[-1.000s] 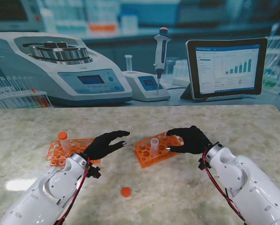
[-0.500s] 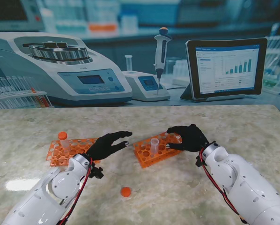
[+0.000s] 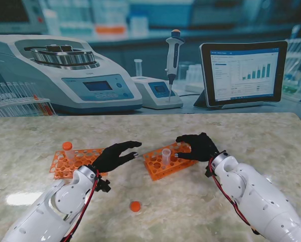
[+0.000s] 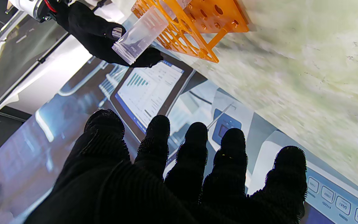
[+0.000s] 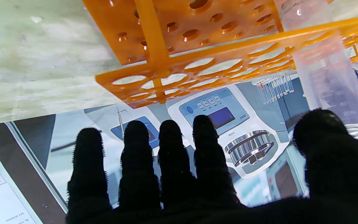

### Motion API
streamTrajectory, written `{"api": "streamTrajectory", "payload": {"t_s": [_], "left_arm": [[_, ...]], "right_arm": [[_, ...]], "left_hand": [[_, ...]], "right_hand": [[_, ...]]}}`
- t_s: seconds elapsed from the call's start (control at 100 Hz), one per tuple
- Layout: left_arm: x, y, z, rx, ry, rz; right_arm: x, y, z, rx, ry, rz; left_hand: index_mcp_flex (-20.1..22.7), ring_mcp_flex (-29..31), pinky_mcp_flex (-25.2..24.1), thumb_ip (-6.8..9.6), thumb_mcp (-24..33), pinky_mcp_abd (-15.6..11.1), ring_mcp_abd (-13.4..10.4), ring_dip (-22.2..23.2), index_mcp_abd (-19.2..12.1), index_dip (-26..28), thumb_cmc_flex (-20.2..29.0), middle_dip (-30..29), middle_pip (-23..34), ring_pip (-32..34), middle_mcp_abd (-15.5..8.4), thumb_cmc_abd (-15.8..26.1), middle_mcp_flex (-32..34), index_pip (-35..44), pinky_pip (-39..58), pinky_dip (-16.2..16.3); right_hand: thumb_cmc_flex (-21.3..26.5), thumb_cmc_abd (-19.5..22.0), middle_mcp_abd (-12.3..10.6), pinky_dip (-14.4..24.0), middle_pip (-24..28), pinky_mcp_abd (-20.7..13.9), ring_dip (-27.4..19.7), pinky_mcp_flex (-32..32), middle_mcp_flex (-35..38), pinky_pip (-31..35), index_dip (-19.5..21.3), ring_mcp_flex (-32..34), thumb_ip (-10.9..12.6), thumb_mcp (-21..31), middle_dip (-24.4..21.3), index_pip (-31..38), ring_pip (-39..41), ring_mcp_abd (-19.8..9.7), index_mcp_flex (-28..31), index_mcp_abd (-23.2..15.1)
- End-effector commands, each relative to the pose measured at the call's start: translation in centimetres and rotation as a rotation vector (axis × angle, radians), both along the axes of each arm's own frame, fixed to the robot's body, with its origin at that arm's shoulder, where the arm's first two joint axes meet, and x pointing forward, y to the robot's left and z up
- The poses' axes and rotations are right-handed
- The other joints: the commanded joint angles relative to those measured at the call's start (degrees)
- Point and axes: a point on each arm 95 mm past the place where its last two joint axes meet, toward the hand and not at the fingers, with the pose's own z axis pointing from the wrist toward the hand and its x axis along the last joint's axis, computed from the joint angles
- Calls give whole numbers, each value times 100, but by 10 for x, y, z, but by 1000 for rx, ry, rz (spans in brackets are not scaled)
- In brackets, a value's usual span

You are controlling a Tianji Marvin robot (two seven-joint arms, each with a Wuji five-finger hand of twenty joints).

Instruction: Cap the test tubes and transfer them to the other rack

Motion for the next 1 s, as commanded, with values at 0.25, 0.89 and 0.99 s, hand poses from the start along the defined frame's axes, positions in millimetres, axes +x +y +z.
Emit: {"api": "streamTrajectory", "payload": {"t_s": [0.25, 0.89, 0.99], "left_arm": [[-1, 0, 0, 5, 3, -2], [-1, 1, -2, 19, 12, -8], [-1, 1, -2, 19, 12, -10]], "right_arm": [[-1, 7, -6, 10, 3, 20], [2, 26, -16, -7, -9, 57], [1, 28, -17, -6, -16, 62]], "left_hand": [[12, 55, -115, -116, -108, 35, -104, -43, 67, -51, -136, -143, -117, 8, 13, 277, -56, -115, 150, -234], [28, 20, -158, -116, -110, -21, -145, -45, 39, -29, -156, -141, -112, 0, -6, 283, -69, -97, 83, -212], [26, 17, -163, -114, -106, -31, -158, -45, 34, -25, -149, -140, -109, 0, -1, 288, -65, -97, 72, -205]], "right_hand": [[-408, -349, 130, -193, -50, 103, -119, -180, -248, -43, -85, -321, -165, 293, -87, -42, -139, 52, -278, 88], [-497, -387, 227, -638, -214, 142, -260, -467, -433, -320, -145, -644, -239, 306, -172, -104, -239, 107, -372, 198], [-490, -389, 232, -669, -209, 148, -263, -470, -423, -310, -145, -641, -240, 272, -171, -100, -236, 109, -364, 190]]}}
